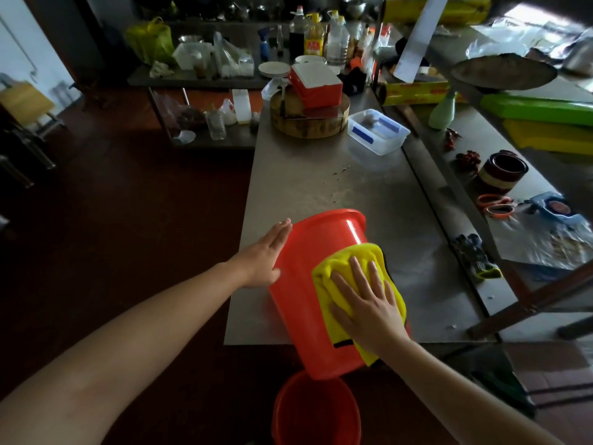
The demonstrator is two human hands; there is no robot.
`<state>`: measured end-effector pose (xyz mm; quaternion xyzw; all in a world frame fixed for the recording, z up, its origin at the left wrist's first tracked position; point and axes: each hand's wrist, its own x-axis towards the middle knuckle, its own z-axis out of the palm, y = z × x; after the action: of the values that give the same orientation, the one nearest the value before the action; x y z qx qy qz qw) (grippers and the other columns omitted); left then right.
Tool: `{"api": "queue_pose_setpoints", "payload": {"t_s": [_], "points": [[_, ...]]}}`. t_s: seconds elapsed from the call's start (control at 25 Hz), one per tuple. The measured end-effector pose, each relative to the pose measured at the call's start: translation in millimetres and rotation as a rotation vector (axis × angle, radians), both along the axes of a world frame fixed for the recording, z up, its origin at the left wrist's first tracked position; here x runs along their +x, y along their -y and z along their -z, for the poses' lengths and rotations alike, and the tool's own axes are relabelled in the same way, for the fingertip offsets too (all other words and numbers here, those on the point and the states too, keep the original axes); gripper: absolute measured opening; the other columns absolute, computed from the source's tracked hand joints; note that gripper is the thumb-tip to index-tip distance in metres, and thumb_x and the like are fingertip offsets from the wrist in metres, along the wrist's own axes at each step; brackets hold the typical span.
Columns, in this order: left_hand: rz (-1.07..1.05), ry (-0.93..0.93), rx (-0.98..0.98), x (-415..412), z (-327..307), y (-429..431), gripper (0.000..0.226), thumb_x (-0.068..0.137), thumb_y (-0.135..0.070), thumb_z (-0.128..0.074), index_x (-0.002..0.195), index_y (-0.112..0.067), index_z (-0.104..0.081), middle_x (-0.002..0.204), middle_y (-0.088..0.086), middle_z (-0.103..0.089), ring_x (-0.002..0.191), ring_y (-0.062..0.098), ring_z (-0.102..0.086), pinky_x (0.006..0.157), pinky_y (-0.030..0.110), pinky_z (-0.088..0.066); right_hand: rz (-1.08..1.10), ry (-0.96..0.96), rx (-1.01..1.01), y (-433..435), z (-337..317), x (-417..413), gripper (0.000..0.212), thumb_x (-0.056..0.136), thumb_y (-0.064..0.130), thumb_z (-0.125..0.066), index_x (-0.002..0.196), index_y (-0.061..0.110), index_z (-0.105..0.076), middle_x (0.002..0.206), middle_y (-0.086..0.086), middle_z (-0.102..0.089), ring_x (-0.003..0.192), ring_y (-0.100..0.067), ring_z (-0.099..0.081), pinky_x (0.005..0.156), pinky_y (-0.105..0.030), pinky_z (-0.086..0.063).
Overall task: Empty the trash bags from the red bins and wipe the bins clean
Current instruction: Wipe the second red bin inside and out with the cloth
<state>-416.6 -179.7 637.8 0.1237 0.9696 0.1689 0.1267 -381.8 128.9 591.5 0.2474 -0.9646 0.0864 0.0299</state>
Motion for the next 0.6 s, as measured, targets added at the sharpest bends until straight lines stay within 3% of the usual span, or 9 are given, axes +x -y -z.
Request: {"api": "queue_pose_setpoints", "payload": {"t_s": [0.16, 0.24, 0.36, 0.6], "points": [[-0.061, -0.149, 0.047, -8, -12, -24, 0.083, 0.091, -0.005, -0.046, 0.16, -0.01, -0.002, 0.169, 0.004, 0.003, 0.154, 0.014, 0.006, 0.126, 0.041, -0.012, -0.016, -0.023, 0.019, -26, 12, 34, 0.066, 0.096, 0.075, -0.025, 0.156, 0.051, -0.011, 0.17, 0.006, 0.002, 0.155, -0.036, 0.003, 0.112, -0.064, -0.032], [-0.059, -0.153, 0.016, -26, -24, -51, 0.08, 0.092, -0.01, -0.045, 0.16, -0.009, -0.004, 0.169, 0.007, 0.0, 0.155, 0.017, 0.004, 0.126, 0.043, -0.009, -0.022, -0.017, 0.034, -20, 11, 41, 0.066, 0.096, 0.074, -0.027, 0.156, 0.052, -0.011, 0.17, 0.006, 0.002, 0.155, -0.036, 0.003, 0.113, -0.065, -0.03], [-0.109, -0.092, 0.006, -49, -36, -77, 0.077, 0.092, -0.018, -0.041, 0.161, -0.01, -0.006, 0.168, 0.007, -0.004, 0.155, 0.016, 0.002, 0.125, 0.042, -0.003, -0.012, -0.008, 0.043, -16, 10, 42, 0.066, 0.096, 0.075, -0.027, 0.156, 0.051, -0.013, 0.17, 0.005, -0.001, 0.155, -0.037, 0.002, 0.113, -0.065, -0.03], [-0.139, -0.057, 0.21, -37, -32, -55, 0.082, 0.08, -0.03, -0.028, 0.16, -0.015, -0.017, 0.167, 0.001, -0.014, 0.154, 0.009, -0.003, 0.124, 0.034, 0.005, -0.024, 0.053, -0.008, 12, 0, 2, 0.066, 0.094, 0.079, -0.023, 0.154, 0.057, -0.004, 0.169, 0.009, 0.008, 0.155, -0.034, 0.01, 0.113, -0.065, -0.027]]}}
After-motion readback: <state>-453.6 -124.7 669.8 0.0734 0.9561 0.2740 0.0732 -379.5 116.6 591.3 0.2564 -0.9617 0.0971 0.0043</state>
